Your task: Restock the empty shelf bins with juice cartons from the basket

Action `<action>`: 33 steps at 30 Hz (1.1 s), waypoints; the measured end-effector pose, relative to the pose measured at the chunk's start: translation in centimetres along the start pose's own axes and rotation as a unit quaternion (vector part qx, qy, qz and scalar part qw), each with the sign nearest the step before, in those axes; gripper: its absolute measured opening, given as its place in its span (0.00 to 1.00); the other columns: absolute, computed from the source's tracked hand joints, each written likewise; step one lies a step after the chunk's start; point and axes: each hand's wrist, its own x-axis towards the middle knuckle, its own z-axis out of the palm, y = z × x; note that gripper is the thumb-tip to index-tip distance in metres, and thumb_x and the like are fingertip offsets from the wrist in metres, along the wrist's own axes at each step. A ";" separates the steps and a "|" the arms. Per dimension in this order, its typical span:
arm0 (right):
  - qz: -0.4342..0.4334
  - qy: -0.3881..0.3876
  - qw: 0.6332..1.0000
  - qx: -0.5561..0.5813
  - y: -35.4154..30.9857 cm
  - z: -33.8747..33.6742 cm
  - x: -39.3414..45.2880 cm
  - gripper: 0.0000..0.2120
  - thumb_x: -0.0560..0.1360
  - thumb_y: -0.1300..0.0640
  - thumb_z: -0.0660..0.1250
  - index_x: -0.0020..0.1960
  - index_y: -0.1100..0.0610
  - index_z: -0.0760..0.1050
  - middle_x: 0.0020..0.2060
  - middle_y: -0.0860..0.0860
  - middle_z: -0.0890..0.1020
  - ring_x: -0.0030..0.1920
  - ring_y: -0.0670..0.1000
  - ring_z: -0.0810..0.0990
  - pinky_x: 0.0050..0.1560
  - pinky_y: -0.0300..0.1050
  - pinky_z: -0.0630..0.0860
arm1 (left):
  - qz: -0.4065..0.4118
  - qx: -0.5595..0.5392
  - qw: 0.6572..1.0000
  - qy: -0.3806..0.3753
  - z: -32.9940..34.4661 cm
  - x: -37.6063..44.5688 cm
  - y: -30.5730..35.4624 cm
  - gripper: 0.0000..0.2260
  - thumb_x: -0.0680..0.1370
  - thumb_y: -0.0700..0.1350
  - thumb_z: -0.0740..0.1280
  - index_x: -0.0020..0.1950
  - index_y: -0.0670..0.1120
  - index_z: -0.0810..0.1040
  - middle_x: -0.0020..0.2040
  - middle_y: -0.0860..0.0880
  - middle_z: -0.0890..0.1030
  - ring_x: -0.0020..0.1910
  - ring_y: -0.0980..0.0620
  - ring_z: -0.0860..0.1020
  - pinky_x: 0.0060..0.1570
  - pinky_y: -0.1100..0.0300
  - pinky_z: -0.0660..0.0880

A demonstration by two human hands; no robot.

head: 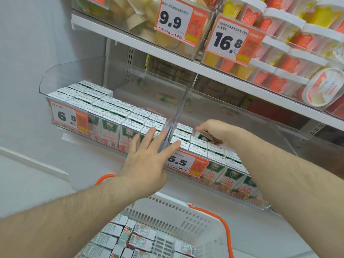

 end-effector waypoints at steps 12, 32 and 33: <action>0.089 -0.039 0.985 0.141 -0.5 1.2 2.4 0.36 0.74 0.28 0.55 0.63 0.56 0.75 0.47 0.54 0.87 0.51 0.58 0.84 0.62 0.59 0.73 | 0.004 0.000 1.000 -0.022 0.1 0.1 0.1 0.38 0.77 0.46 0.60 0.77 0.62 0.38 0.78 0.51 0.33 0.75 0.46 0.28 0.74 0.42 0.35; -0.413 0.308 0.857 -0.006 7.8 13.4 -14.0 0.17 0.74 0.53 0.62 0.28 0.59 0.70 0.24 0.50 0.71 0.29 0.50 0.69 0.33 0.44 0.64 | 0.204 0.099 0.957 -0.180 3.2 -5.9 2.3 0.19 0.76 0.50 0.62 0.68 0.54 0.73 0.65 0.51 0.74 0.66 0.48 0.68 0.63 0.52 0.64; -0.380 0.267 0.885 -0.003 8.9 14.7 -14.2 0.17 0.74 0.53 0.62 0.28 0.58 0.69 0.24 0.49 0.71 0.29 0.50 0.68 0.32 0.44 0.64 | 0.192 0.106 0.949 -0.228 3.8 -6.5 2.1 0.19 0.77 0.50 0.62 0.68 0.55 0.73 0.66 0.51 0.74 0.66 0.48 0.69 0.63 0.52 0.65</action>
